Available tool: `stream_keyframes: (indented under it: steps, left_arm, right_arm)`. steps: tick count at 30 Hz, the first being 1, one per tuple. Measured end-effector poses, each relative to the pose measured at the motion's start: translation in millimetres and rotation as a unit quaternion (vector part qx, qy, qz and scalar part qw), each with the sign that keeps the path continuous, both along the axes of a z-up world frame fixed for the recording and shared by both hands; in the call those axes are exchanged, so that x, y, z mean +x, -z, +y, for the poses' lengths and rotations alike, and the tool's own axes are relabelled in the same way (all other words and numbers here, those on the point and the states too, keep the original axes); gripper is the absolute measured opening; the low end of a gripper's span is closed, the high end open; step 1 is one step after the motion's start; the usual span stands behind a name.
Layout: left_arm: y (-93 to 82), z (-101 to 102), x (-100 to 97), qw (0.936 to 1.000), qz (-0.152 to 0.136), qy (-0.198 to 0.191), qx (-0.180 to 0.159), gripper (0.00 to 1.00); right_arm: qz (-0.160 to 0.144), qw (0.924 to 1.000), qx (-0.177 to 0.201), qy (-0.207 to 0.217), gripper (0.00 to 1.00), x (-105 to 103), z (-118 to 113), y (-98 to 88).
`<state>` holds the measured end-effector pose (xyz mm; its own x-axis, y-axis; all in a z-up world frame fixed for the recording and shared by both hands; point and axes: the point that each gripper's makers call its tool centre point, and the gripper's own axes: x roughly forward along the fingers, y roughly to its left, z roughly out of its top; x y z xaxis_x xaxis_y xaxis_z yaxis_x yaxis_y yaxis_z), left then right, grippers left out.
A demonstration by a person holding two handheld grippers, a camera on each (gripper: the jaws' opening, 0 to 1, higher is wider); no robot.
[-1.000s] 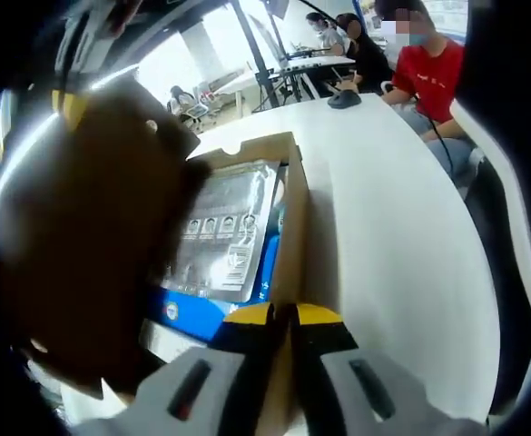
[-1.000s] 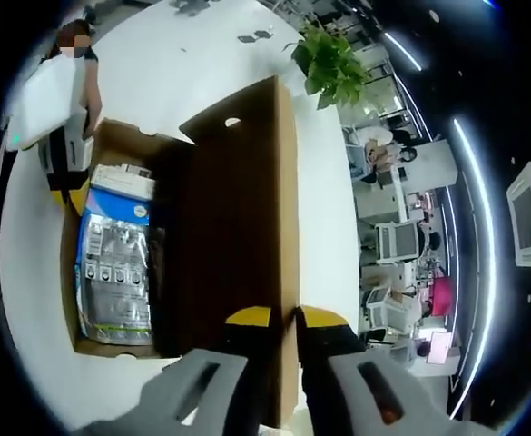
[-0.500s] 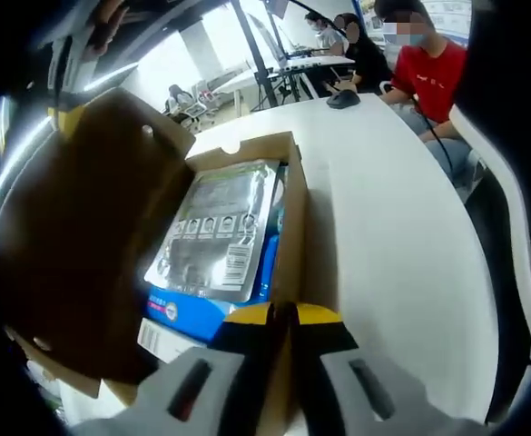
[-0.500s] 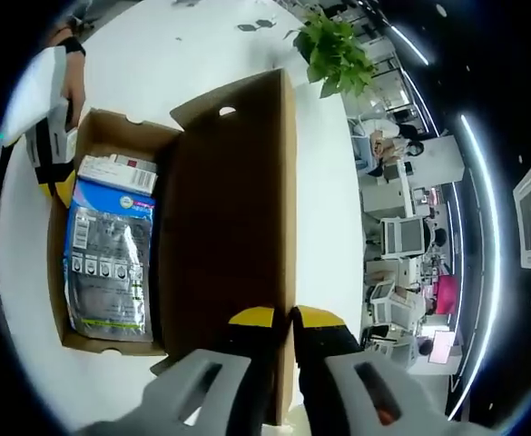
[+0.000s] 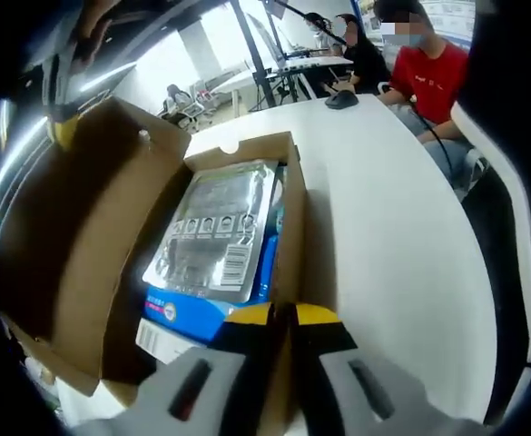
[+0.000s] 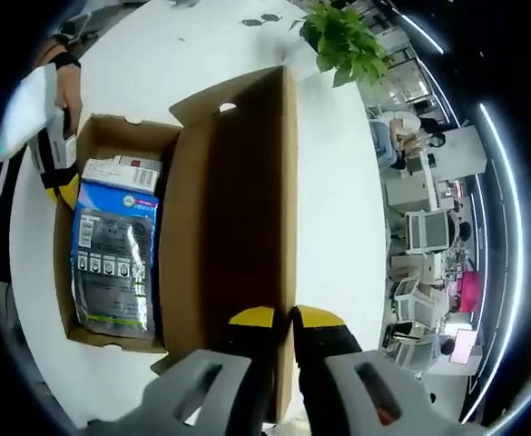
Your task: Operate the shoe box by opening the lid, removing the specified soft item, and placing it in the target area until the item is outside and the box remains undamaged.
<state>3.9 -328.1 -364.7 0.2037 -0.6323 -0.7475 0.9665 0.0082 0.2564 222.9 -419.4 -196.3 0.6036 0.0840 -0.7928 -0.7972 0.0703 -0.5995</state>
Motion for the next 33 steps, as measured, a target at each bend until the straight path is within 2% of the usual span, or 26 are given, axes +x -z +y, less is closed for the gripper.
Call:
stream_keyframes:
  steps: [6,12,18,23,33]
  left_arm:
    - [0.5,0.5,0.0,1.0,0.001,-0.002,0.001,0.07]
    - [-0.6,1.2,-0.7,1.0,0.003,-0.004,0.001,0.07]
    - [-0.4,1.1,-0.6,1.0,0.001,-0.007,0.002,0.07]
    - [1.7,1.0,0.2,1.0,0.003,-0.007,0.002,0.07]
    - [4.5,0.7,0.6,1.0,0.004,-0.008,0.003,0.07]
  right_arm:
    - [0.021,0.9997,-0.007,-0.008,0.04,13.0,-2.6,11.3]
    - [0.042,0.9991,0.008,0.002,0.03,30.7,-7.8,20.2]
    - [0.068,0.9975,0.014,0.01,0.03,34.7,-8.1,26.2]
    - [0.08,0.9967,0.003,0.008,0.03,38.4,-9.0,32.2]
    - [0.112,0.9935,0.007,0.019,0.03,48.9,-9.5,43.4]
